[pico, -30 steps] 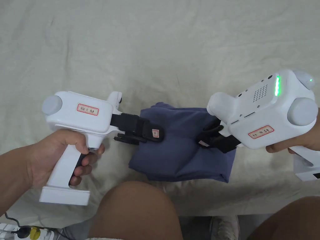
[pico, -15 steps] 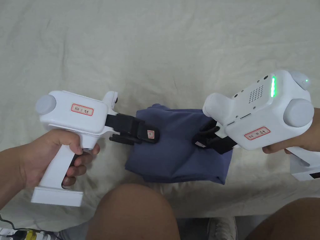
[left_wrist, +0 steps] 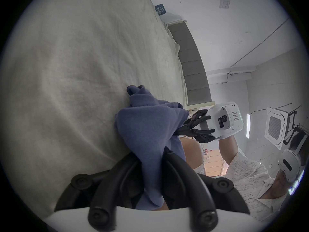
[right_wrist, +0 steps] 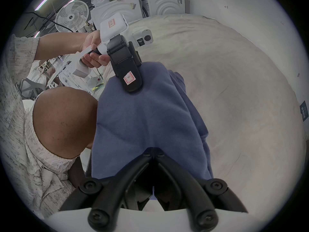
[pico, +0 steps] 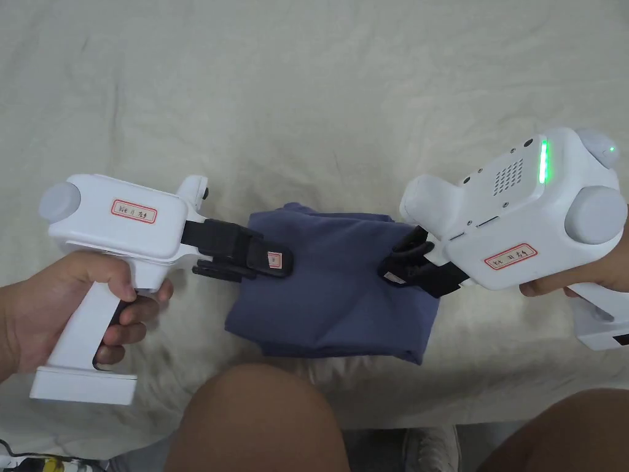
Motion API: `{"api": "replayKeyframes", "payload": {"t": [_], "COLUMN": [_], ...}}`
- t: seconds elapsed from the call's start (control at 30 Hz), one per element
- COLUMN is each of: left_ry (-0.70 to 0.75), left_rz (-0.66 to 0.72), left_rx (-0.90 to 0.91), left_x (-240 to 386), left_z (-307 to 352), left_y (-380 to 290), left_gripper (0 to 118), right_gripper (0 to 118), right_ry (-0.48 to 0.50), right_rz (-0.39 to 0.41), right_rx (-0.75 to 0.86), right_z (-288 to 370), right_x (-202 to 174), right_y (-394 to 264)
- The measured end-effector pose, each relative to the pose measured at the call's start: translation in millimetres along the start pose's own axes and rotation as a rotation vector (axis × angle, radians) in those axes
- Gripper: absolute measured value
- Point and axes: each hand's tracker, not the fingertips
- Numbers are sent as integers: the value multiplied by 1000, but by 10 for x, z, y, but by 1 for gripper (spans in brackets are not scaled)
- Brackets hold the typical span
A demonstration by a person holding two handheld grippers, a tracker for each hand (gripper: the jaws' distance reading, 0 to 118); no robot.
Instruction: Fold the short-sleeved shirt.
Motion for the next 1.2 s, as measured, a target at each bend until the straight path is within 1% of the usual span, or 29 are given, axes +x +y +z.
{"api": "replayKeyframes", "payload": {"t": [0.2,0.5,0.7,0.9,0.97,1.0,1.03,1.2], "left_ry": [8,71,131,199,265,249,286,356], "left_rz": [12,22,51,86,112,117,115,171], "left_rx": [12,74,115,179,206,206,227,254], "left_x": [-52,-296,-517,-744,-822,-847,-865,-996], "left_z": [268,1122,1852,2729,3061,3188,3341,3997], "left_y": [18,74,76,25,3,-12,-25,-98], "left_gripper": [17,16,16,16,16,17,17,16], "right_gripper": [0,0,0,0,0,0,0,0], "right_ry": [2,1,0,-5,-8,-9,-12,-18], "right_rz": [3,25,32,37,37,36,35,22], "right_rx": [4,-9,-15,-6,-3,-2,0,-1], "right_z": [-9,-81,-133,-127,-123,-124,-127,-170], "right_x": [0,21,50,68,76,85,96,191], "right_y": [60,220,334,482,530,546,564,588]}}
